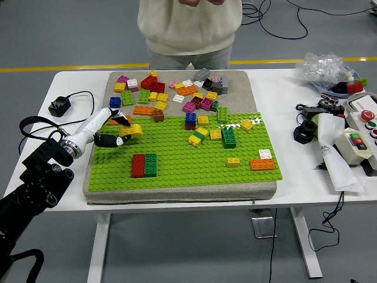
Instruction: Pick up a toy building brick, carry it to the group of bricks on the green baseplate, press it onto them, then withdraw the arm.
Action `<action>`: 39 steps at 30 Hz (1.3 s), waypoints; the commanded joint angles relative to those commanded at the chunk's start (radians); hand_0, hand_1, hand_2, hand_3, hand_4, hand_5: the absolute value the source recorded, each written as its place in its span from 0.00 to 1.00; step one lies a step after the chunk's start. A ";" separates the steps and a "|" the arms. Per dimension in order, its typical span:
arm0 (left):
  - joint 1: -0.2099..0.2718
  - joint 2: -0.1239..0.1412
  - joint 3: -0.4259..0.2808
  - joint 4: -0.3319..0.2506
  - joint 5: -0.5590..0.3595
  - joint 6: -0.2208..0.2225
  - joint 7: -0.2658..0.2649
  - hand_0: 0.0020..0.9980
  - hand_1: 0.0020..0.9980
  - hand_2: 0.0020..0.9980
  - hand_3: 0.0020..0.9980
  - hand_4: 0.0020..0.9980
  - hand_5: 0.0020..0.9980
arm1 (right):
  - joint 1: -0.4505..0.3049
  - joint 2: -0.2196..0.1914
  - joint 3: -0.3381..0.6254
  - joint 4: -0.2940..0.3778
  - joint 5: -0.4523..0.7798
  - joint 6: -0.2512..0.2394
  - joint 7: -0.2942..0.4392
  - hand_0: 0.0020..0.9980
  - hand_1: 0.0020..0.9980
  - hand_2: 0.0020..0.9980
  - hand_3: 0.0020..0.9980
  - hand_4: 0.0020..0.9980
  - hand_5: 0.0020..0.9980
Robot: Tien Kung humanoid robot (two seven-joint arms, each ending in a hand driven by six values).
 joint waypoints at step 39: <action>0.235 0.055 0.020 -0.472 0.030 -0.059 0.082 0.91 0.62 0.52 0.48 0.72 0.00 | -0.009 -0.034 0.042 0.000 -0.008 0.005 0.034 0.79 0.70 0.75 0.71 0.91 0.55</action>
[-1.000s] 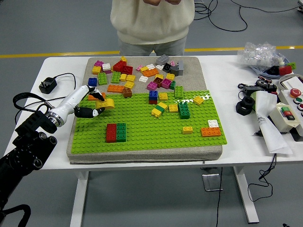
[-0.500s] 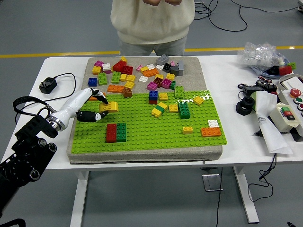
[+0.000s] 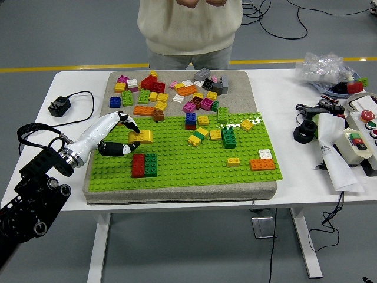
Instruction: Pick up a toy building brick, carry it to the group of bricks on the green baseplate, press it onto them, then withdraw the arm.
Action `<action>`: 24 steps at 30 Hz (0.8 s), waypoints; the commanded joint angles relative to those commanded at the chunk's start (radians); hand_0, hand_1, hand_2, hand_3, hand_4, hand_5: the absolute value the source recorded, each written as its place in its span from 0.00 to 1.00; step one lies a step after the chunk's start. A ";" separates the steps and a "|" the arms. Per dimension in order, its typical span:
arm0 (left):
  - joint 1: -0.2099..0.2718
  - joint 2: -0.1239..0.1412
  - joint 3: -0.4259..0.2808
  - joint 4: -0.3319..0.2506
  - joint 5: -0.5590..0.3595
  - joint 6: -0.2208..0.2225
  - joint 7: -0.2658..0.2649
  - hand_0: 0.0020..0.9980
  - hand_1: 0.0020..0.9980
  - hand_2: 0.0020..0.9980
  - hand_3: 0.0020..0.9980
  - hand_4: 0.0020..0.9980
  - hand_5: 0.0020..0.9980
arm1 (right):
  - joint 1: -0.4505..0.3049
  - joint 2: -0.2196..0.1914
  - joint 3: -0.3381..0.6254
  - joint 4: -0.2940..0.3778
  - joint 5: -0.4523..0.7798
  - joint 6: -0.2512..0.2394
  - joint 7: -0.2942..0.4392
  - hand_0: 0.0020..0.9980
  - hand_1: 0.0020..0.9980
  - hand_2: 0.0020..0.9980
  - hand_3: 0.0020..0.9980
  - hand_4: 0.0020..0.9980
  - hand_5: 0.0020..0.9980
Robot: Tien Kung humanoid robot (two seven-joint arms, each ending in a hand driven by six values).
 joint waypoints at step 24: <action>0.070 -0.023 0.033 -0.017 0.026 -0.007 0.021 0.91 0.61 0.53 0.48 0.73 0.00 | -0.003 -0.001 0.005 0.000 0.006 -0.003 -0.002 0.79 0.70 0.75 0.71 0.91 0.55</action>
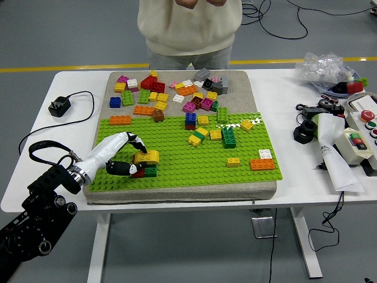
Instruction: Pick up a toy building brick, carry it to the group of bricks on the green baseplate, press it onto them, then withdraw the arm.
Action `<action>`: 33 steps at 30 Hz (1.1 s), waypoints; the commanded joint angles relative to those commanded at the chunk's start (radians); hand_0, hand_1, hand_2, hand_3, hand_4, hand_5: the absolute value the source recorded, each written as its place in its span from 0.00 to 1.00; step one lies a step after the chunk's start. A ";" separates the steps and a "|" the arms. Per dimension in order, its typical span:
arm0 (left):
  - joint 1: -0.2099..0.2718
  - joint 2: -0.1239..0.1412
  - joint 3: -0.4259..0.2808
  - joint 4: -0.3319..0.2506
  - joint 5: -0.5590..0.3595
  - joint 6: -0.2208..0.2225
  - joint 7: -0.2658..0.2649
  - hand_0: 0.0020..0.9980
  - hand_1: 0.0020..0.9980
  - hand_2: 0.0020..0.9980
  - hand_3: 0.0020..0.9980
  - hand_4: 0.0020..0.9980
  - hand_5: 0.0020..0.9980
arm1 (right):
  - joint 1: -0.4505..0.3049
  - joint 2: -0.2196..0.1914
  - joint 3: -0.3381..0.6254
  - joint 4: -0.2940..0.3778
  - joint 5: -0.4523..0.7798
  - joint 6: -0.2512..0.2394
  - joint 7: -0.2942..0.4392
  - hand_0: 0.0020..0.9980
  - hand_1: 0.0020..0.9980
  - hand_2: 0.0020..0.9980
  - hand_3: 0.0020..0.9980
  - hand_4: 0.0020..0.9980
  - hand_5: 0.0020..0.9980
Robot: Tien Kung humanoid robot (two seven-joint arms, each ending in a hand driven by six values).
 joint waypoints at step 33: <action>-0.020 0.000 -0.001 0.040 -0.003 -0.011 -0.007 0.96 0.67 0.52 0.49 0.72 0.03 | 0.003 0.002 -0.011 0.000 -0.001 0.002 -0.003 0.79 0.70 0.75 0.71 0.91 0.55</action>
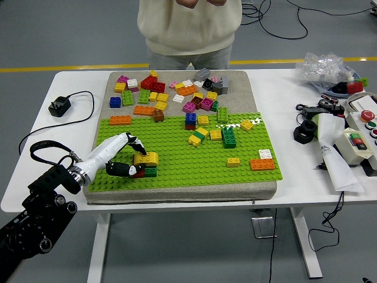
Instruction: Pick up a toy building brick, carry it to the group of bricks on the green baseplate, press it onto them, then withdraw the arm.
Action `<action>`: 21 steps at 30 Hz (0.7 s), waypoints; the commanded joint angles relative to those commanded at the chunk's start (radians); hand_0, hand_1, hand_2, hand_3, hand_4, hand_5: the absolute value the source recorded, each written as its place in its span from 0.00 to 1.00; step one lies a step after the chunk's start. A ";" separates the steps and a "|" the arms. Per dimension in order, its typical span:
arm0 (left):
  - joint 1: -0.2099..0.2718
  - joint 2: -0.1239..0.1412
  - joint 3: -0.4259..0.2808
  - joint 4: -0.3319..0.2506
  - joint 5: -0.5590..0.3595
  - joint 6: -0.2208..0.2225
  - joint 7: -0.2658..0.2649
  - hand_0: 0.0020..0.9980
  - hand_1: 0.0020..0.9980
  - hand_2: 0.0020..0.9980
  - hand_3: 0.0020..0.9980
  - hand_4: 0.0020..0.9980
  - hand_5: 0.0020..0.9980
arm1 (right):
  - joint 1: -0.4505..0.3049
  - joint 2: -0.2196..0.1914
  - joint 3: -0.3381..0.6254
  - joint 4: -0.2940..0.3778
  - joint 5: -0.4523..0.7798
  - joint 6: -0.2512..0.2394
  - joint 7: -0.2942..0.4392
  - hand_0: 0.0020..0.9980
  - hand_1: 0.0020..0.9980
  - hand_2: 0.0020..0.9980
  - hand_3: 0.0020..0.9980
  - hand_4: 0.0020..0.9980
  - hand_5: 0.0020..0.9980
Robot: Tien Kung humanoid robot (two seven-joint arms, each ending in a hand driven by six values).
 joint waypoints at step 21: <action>-0.004 0.005 -0.013 0.014 0.007 -0.010 -0.003 0.96 0.70 0.52 0.49 0.74 0.04 | 0.000 0.000 0.001 0.000 0.002 -0.005 -0.001 0.79 0.70 0.75 0.71 0.91 0.55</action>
